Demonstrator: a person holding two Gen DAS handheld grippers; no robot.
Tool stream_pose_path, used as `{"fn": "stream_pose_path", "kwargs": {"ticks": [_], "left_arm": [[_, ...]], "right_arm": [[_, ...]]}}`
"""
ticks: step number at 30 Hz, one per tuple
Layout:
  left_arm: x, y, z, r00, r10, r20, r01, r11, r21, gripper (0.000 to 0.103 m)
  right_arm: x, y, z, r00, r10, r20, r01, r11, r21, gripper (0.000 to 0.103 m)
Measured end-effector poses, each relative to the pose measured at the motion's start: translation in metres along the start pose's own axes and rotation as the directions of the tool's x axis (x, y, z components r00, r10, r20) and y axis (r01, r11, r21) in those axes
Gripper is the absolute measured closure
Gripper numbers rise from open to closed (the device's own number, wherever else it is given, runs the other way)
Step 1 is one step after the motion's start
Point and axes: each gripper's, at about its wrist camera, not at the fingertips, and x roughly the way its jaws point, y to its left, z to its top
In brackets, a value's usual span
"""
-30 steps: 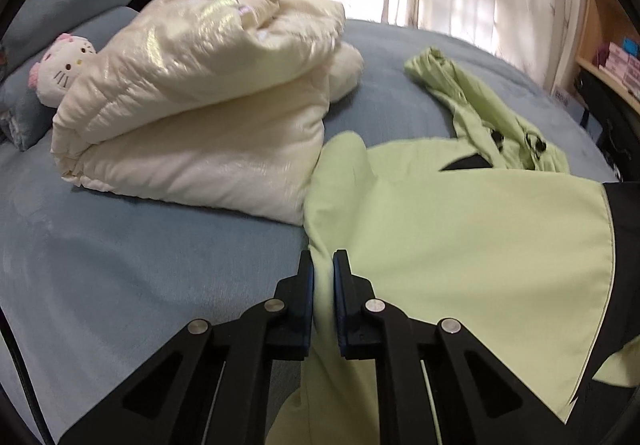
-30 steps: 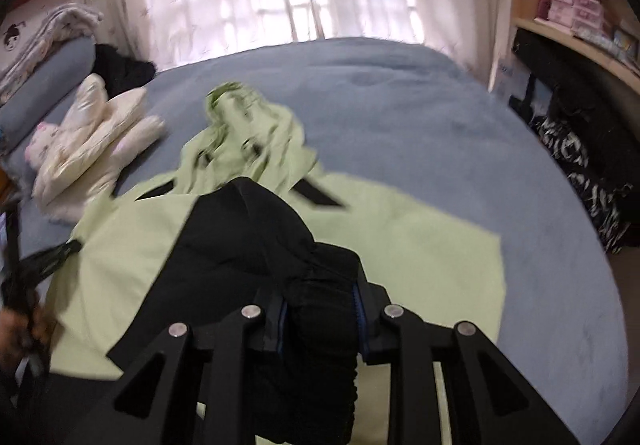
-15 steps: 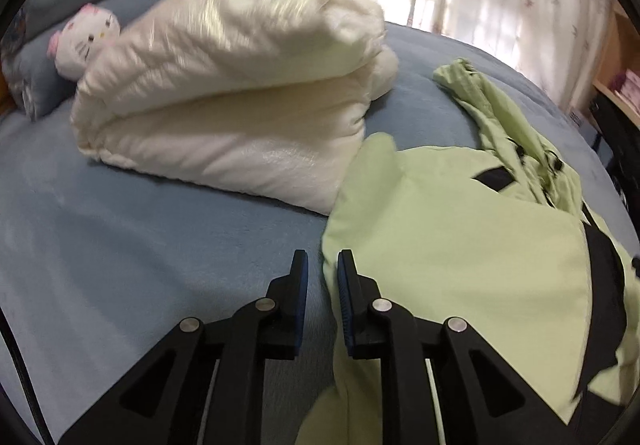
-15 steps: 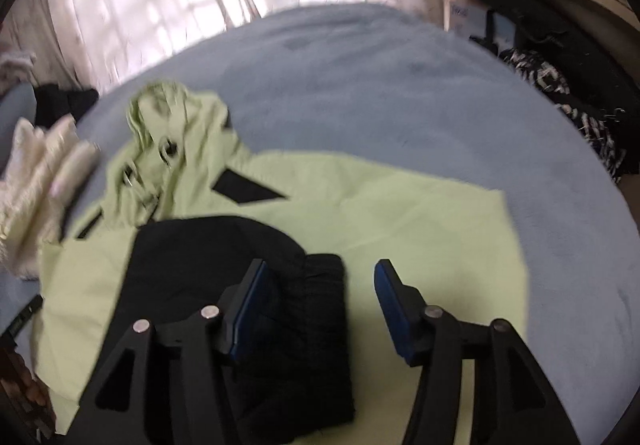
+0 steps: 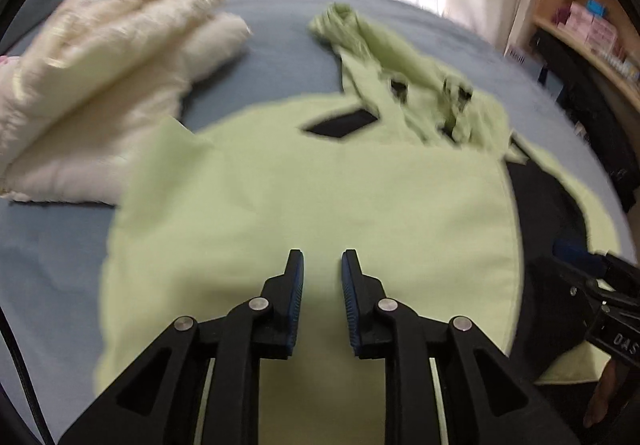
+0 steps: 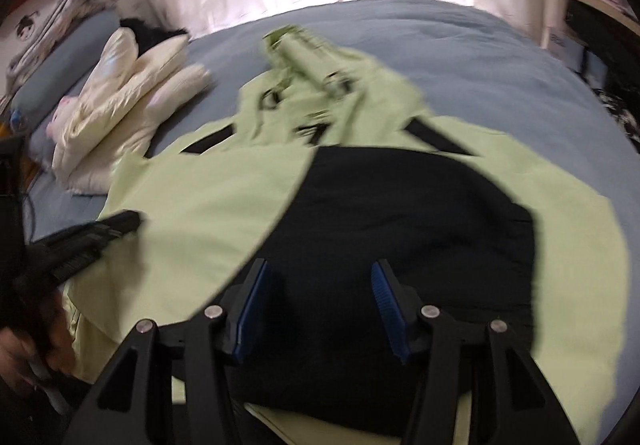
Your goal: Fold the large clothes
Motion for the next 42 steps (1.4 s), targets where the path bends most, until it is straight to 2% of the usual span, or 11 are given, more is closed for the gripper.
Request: {"fn": "stream_pose_path", "kwargs": {"ticks": [4, 8, 10, 14, 17, 19, 20, 29, 34, 39, 42], "left_arm": [[0.011, -0.003, 0.000, 0.999, 0.046, 0.018, -0.046, 0.999, -0.001, 0.085], [0.014, 0.011, 0.007, 0.999, 0.044, 0.017, -0.044, 0.999, 0.011, 0.085], [0.015, 0.019, 0.009, 1.000, 0.029, 0.006, -0.029, 0.999, 0.037, 0.085], [0.014, 0.024, 0.013, 0.999, 0.010, -0.031, -0.009, 0.999, 0.045, 0.084], [0.009, 0.020, 0.015, 0.997, 0.004, -0.073, -0.003, 1.000, 0.022, 0.068], [-0.007, 0.018, 0.009, 0.997, -0.011, -0.070, 0.011, 1.000, -0.004, 0.052], [-0.017, 0.017, 0.006, 0.998, -0.023, -0.052, 0.023, 1.000, -0.005, 0.051], [-0.051, 0.011, -0.051, 0.997, -0.022, -0.069, 0.026, 0.998, 0.053, 0.051], [-0.050, 0.045, -0.065, 0.994, 0.106, -0.040, -0.105, 0.994, 0.032, 0.051], [-0.057, 0.072, -0.064, 0.995, 0.081, -0.053, -0.082, 0.997, -0.012, 0.051], [-0.065, 0.075, -0.066, 0.996, 0.073, -0.058, -0.075, 0.997, -0.024, 0.051]], "right_arm": [[0.017, -0.018, 0.009, 0.993, -0.118, 0.013, 0.118, 0.993, 0.004, 0.050], [0.015, -0.086, 0.011, 0.972, -0.234, 0.002, 0.232, 0.965, 0.123, 0.053], [0.010, -0.113, 0.008, 0.982, -0.190, -0.011, 0.190, 0.966, 0.174, 0.099], [-0.007, -0.126, 0.006, 0.987, -0.160, -0.022, 0.161, 0.965, 0.206, 0.103], [-0.018, -0.109, 0.006, 0.987, -0.158, -0.033, 0.161, 0.967, 0.199, 0.089], [-0.028, -0.097, 0.003, 0.994, -0.104, -0.017, 0.106, 0.974, 0.200, 0.055], [-0.034, -0.086, 0.001, 0.997, -0.082, -0.004, 0.082, 0.978, 0.190, 0.050], [-0.037, -0.011, -0.032, 0.999, 0.005, -0.053, -0.004, 1.000, 0.020, 0.048], [-0.029, -0.037, -0.044, 0.988, -0.138, -0.076, 0.140, 0.990, 0.024, 0.048], [-0.046, -0.081, -0.049, 0.993, -0.090, -0.072, 0.100, 0.984, 0.146, 0.052], [-0.055, -0.082, -0.053, 0.986, -0.146, -0.079, 0.156, 0.978, 0.142, 0.050]]}}
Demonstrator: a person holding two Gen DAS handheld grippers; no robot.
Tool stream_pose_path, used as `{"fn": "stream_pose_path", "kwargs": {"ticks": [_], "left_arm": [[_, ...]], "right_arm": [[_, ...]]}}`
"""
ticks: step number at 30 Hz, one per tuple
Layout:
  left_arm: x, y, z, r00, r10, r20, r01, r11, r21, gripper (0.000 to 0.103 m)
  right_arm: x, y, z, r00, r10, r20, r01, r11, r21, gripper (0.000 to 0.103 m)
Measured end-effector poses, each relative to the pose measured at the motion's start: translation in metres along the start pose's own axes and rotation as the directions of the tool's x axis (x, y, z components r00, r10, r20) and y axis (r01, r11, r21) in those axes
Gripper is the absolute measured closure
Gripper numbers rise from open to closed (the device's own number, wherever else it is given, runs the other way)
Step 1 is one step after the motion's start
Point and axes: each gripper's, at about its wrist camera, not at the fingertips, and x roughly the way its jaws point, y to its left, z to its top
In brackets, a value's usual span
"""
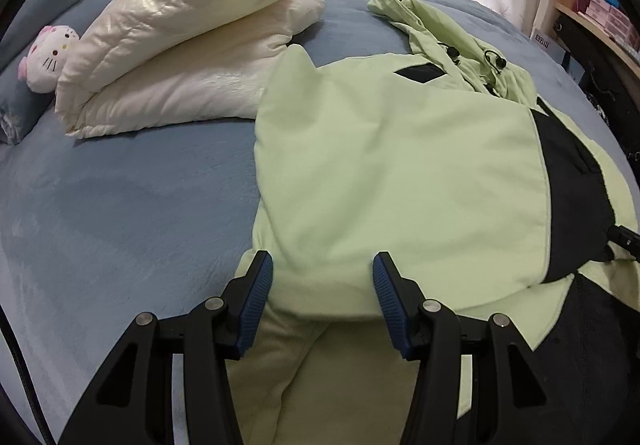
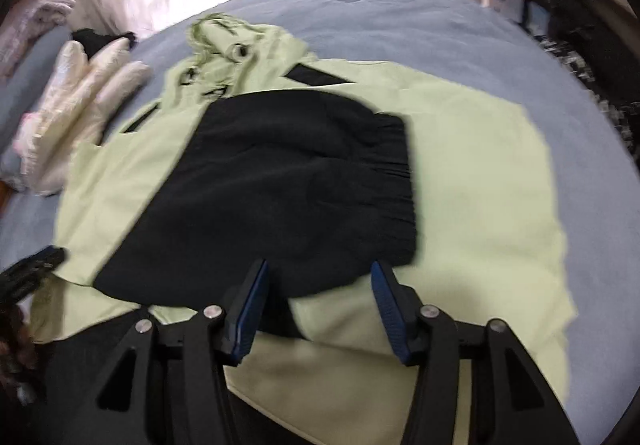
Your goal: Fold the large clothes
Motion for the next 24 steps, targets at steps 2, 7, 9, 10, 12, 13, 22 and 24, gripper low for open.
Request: {"fn": "stream_pose_path", "kwargs": {"ticks": [2, 7, 9, 10, 12, 13, 22, 24], "left_arm": [[-0.008, 0.000, -0.003, 1.000, 0.007, 0.002, -0.007, 1.000, -0.002, 0.051], [-0.034, 0.006, -0.015, 1.000, -0.006, -0.011, 0.006, 1.000, -0.001, 0.051], [-0.047, 0.010, -0.020, 1.000, -0.003, -0.004, 0.003, 1.000, -0.003, 0.051], [-0.056, 0.012, -0.024, 1.000, 0.000, 0.001, 0.000, 1.000, -0.003, 0.050], [-0.074, 0.017, -0.030, 1.000, 0.001, 0.013, -0.001, 1.000, -0.009, 0.047], [-0.083, 0.020, -0.035, 1.000, 0.000, 0.020, 0.000, 1.000, -0.012, 0.045], [-0.156, 0.029, -0.071, 0.996, 0.026, 0.085, -0.027, 1.000, 0.011, 0.036], [-0.167, 0.030, -0.079, 0.996, 0.031, 0.086, -0.032, 0.999, 0.015, 0.035]], "right_arm": [[-0.005, -0.004, -0.004, 1.000, 0.008, -0.007, -0.008, 1.000, 0.026, 0.050], [-0.034, -0.012, -0.017, 1.000, 0.010, 0.012, -0.011, 0.998, 0.061, 0.050], [-0.050, -0.015, -0.024, 1.000, 0.002, 0.026, -0.004, 0.997, 0.072, 0.050], [-0.056, -0.017, -0.026, 1.000, 0.002, 0.032, -0.005, 0.997, 0.077, 0.050], [-0.073, -0.020, -0.032, 0.999, -0.001, 0.047, -0.003, 0.996, 0.085, 0.050], [-0.081, -0.021, -0.036, 0.998, -0.006, 0.055, 0.002, 0.996, 0.086, 0.050], [-0.143, -0.027, -0.066, 0.994, -0.005, 0.111, -0.006, 0.994, 0.105, 0.050], [-0.152, -0.028, -0.073, 0.993, -0.006, 0.118, -0.007, 0.994, 0.107, 0.050]]}}
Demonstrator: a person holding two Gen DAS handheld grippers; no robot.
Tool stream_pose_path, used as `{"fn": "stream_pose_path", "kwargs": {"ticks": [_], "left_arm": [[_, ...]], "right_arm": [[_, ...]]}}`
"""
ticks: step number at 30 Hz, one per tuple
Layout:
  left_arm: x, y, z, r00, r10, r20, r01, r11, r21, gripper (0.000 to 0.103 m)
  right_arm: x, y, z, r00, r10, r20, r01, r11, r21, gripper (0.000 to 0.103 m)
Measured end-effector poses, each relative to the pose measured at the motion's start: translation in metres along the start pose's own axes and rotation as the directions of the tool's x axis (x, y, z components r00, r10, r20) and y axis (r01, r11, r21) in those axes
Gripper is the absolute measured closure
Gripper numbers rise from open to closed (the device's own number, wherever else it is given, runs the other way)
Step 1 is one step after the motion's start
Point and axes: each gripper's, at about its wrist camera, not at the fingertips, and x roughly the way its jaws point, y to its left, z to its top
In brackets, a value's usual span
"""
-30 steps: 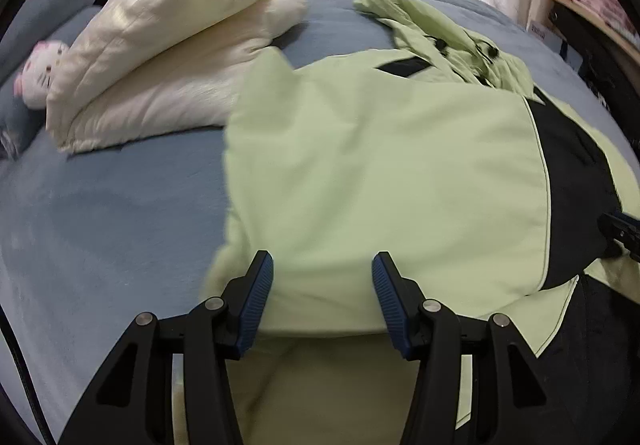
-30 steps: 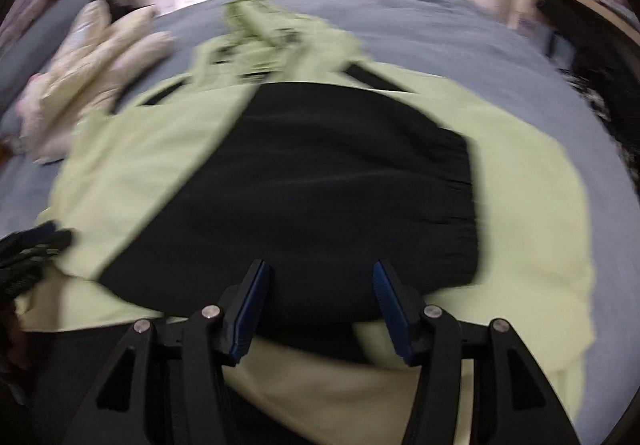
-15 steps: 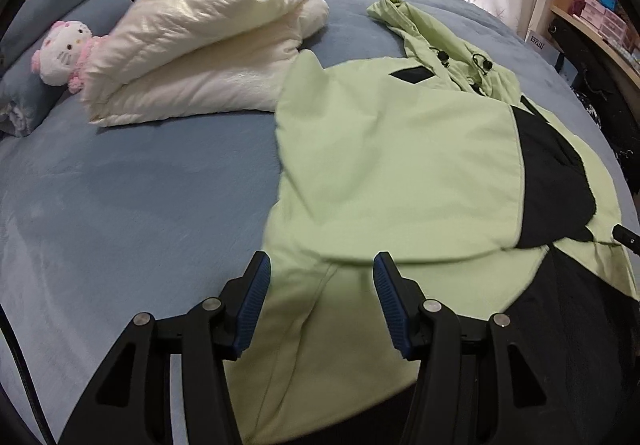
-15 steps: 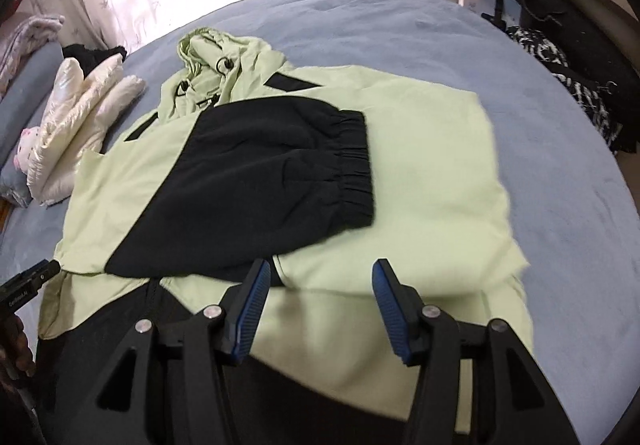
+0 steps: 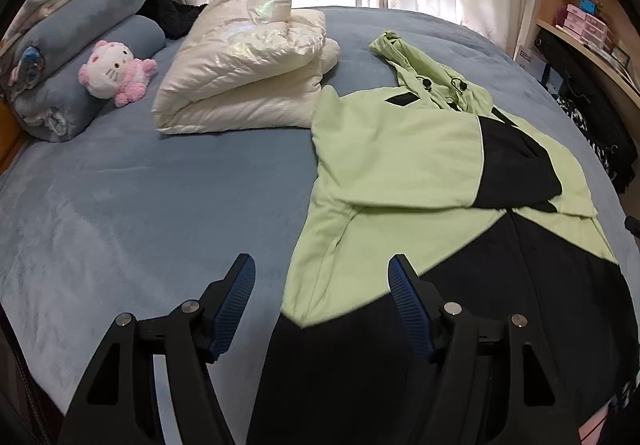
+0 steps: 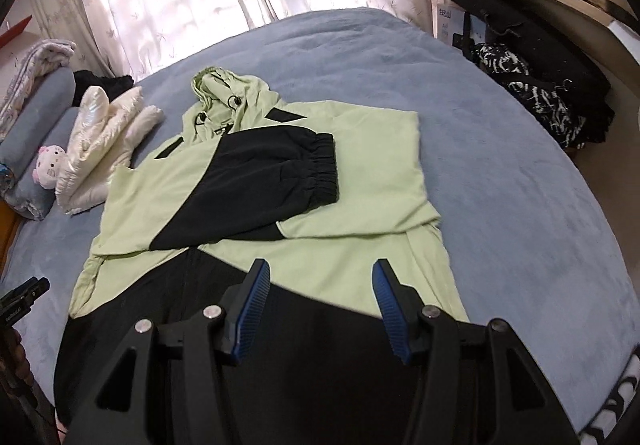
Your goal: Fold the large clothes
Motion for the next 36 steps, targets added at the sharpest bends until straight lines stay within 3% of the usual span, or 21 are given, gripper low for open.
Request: {"fn": "stream_pose_path", "kwargs": {"ticks": [5, 11, 20, 28, 33, 36], "left_arm": [[-0.023, 0.010, -0.025, 1.000, 0.007, -0.010, -0.007, 1.000, 0.009, 0.028], [-0.028, 0.034, -0.067, 0.997, 0.001, -0.074, 0.000, 1.000, 0.013, 0.024], [-0.004, 0.076, -0.128, 0.969, -0.106, -0.222, 0.087, 0.992, -0.093, 0.024], [0.004, 0.075, -0.134, 0.962, -0.152, -0.228, 0.136, 0.987, -0.087, 0.021], [0.019, 0.065, -0.132, 0.956, -0.168, -0.241, 0.156, 0.985, -0.069, 0.010], [0.025, 0.057, -0.132, 0.959, -0.154, -0.237, 0.150, 0.988, -0.034, 0.009]], "right_arm": [[-0.025, -0.011, -0.020, 1.000, -0.001, 0.002, 0.001, 1.000, -0.001, 0.049], [-0.041, -0.037, -0.054, 0.999, -0.023, -0.034, 0.024, 1.000, 0.016, 0.039], [-0.051, -0.081, -0.110, 0.988, -0.078, -0.132, 0.083, 0.996, 0.036, 0.039], [-0.053, -0.103, -0.145, 0.980, -0.051, -0.192, 0.062, 0.997, 0.051, 0.039], [-0.049, -0.113, -0.148, 0.981, 0.017, -0.193, -0.001, 0.997, 0.082, 0.039], [-0.044, -0.113, -0.149, 0.980, 0.045, -0.193, -0.031, 0.997, 0.073, 0.040]]}}
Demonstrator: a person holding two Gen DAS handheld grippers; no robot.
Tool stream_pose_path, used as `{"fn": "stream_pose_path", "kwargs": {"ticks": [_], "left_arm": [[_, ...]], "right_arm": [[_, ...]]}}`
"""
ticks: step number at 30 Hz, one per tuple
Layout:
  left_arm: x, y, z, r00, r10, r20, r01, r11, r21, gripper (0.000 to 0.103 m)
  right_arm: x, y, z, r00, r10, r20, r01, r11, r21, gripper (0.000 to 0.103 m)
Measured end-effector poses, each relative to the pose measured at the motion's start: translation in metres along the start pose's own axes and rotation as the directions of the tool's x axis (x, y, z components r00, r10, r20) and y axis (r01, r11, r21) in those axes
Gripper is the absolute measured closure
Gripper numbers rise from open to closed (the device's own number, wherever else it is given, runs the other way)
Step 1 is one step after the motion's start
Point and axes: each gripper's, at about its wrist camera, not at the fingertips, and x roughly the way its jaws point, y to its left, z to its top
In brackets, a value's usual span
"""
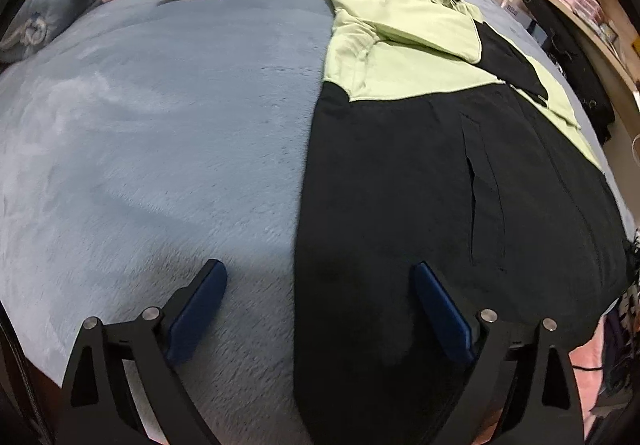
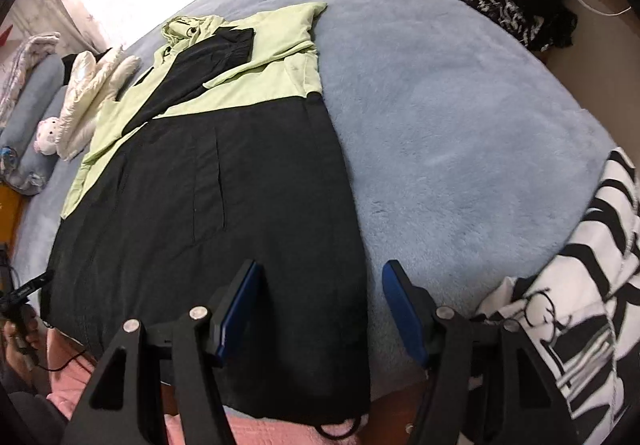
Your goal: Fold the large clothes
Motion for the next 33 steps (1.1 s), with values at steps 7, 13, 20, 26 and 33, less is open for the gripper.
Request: {"fn": "stream_pose_path", "kwargs": {"ticks": [7, 13, 20, 26, 33], "left_arm": [[0.002, -0.006, 0.001, 1.000, -0.011, 0.005, 0.011, 1.000, 0.000, 0.055], [-0.004, -0.016, -0.002, 1.000, 0.004, -0.008, -0.005, 1.000, -0.018, 0.098], [-0.033, -0.026, -0.008, 0.998, 0.058, 0.011, -0.058, 0.998, -0.018, 0.101], [-0.065, -0.031, -0.020, 0.998, 0.055, 0.028, -0.055, 0.998, 0.013, 0.102], [-0.055, -0.016, -0.029, 1.000, 0.000, 0.015, 0.000, 1.000, 0.025, 0.093]], "right_arm": [[0.005, 0.007, 0.000, 0.998, 0.060, -0.016, -0.061, 0.998, -0.011, 0.093], [0.001, 0.022, 0.000, 1.000, -0.016, -0.007, 0.015, 0.998, -0.059, 0.097], [-0.022, 0.030, 0.005, 0.999, -0.050, 0.015, 0.051, 0.994, -0.097, 0.099], [-0.041, 0.043, 0.004, 0.997, -0.078, 0.029, 0.082, 0.984, -0.160, 0.099], [-0.042, 0.042, -0.002, 0.997, -0.074, 0.035, 0.079, 0.983, -0.166, 0.099]]}}
